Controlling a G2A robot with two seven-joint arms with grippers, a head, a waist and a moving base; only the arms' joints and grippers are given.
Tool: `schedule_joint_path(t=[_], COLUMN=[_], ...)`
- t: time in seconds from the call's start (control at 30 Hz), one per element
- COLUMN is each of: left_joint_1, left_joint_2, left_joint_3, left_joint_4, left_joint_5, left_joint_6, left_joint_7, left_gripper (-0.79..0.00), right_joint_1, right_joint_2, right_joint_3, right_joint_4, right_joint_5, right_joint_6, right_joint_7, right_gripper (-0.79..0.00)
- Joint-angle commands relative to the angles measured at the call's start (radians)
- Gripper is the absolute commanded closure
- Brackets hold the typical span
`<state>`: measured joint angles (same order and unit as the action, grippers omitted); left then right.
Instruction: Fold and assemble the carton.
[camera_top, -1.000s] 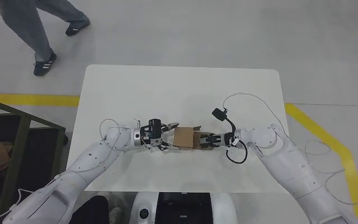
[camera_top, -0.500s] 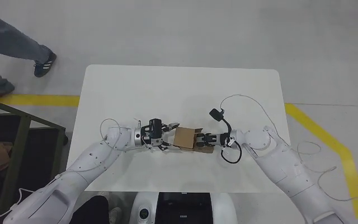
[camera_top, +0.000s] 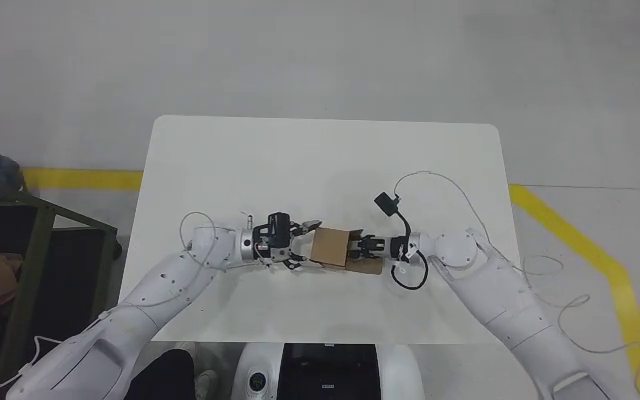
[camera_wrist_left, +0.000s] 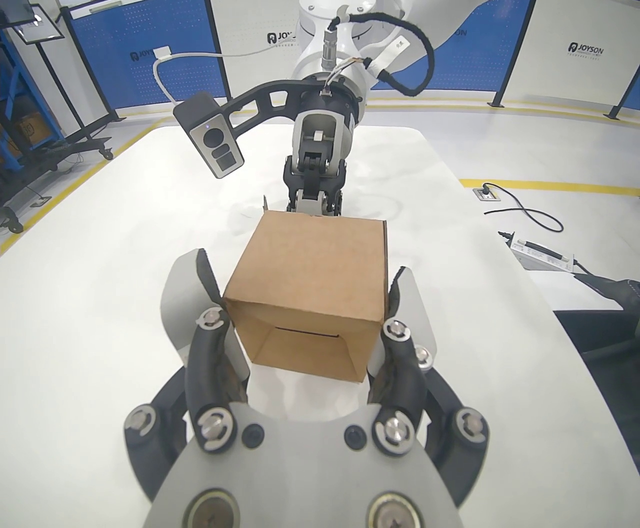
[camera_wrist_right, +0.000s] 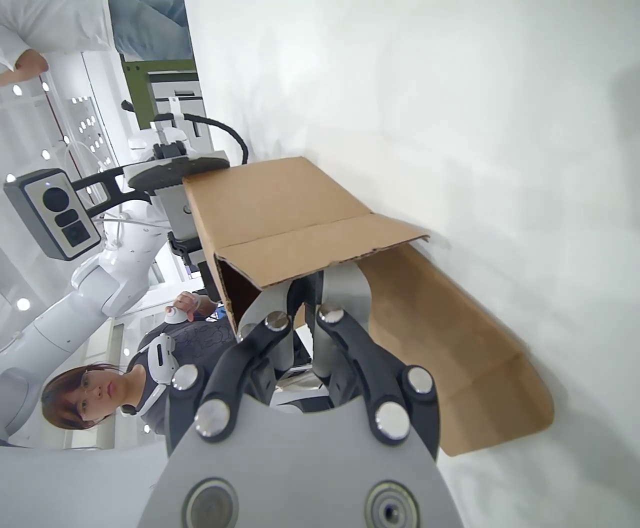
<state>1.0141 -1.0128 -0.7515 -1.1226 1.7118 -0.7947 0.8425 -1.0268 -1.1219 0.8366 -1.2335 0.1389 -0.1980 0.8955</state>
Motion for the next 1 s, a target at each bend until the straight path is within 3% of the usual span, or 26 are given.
schedule_joint_path(t=[0.0, 0.7, 0.97], left_joint_1=[0.001, 0.003, 0.005], left_joint_2=[0.0, -0.003, -0.001], left_joint_3=[-0.001, 0.002, -0.004], left_joint_4=[0.0, -0.01, -0.006], left_joint_5=[0.001, 0.002, 0.003], left_joint_6=[-0.001, 0.001, 0.0], left_joint_7=[-0.001, -0.023, -0.018], left_gripper=[-0.591, -0.6, -0.597], right_joint_1=[-0.005, -0.019, -0.027], right_joint_2=[0.001, -0.038, -0.03], right_joint_3=[0.005, -0.036, -0.006], right_joint_4=[-0.003, 0.033, 0.033], right_joint_5=[0.004, 0.07, 0.051], right_joint_6=[0.002, -0.015, -0.023], right_joint_7=[0.005, -0.052, -0.028], right_gripper=[0.0, 0.0, 0.0])
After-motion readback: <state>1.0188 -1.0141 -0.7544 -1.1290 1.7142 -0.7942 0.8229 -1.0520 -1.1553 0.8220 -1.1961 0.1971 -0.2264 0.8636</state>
